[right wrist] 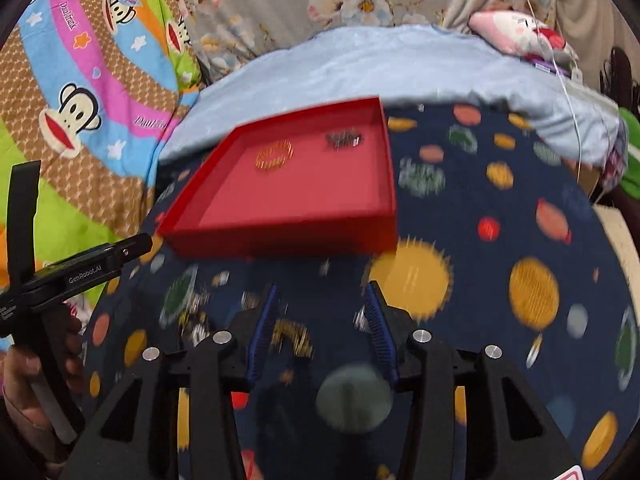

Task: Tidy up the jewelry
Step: 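Carry the bangle into the red tray with the left tool while the right tool drops the watch there, then grasp the dark bead bracelet with the left tool while the right tool grasps the gold chain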

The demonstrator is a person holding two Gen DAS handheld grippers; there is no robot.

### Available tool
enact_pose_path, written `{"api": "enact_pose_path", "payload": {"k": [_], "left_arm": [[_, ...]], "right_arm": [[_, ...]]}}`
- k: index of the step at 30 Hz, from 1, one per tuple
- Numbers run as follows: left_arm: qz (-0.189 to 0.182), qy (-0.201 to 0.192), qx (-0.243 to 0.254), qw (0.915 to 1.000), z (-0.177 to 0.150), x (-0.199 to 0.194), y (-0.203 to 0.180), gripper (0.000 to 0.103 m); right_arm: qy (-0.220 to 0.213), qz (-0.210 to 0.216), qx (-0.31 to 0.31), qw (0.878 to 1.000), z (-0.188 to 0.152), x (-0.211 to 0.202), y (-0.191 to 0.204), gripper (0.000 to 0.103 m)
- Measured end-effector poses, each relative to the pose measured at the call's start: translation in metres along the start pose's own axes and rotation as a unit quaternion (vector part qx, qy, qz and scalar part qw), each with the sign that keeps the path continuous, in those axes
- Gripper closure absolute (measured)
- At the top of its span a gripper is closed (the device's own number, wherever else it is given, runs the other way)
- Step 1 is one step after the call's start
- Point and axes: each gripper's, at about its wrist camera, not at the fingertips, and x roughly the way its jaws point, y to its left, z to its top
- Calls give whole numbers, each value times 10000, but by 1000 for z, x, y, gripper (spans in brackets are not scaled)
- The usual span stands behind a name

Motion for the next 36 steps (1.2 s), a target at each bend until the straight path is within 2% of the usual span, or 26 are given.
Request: {"api": "enact_pose_path", "payload": {"k": [5, 11, 17, 30, 33, 35, 36], "left_arm": [[-119, 342, -212, 9991, -39, -2, 3, 19], [-13, 522, 7, 9986, -67, 1, -8, 19], [-46, 536, 75, 9985, -71, 1, -10, 19], [-92, 536, 75, 9985, -70, 3, -9, 19], [-112, 537, 72, 9985, -70, 3, -10, 19], [-140, 530, 77, 9985, -70, 2, -11, 19], [-166, 527, 79, 9984, -70, 2, -11, 19]], "right_arm": [[125, 13, 96, 9999, -21, 8, 5, 59], [284, 83, 65, 9995, -21, 28, 4, 59], [316, 156, -9, 9994, -13, 38, 9, 53], [356, 145, -362, 9986, -6, 53, 24, 49], [377, 181, -388, 9984, -7, 53, 26, 62], [393, 155, -405, 9983, -9, 53, 26, 82], [409, 203, -388, 9982, -11, 52, 25, 84]]}}
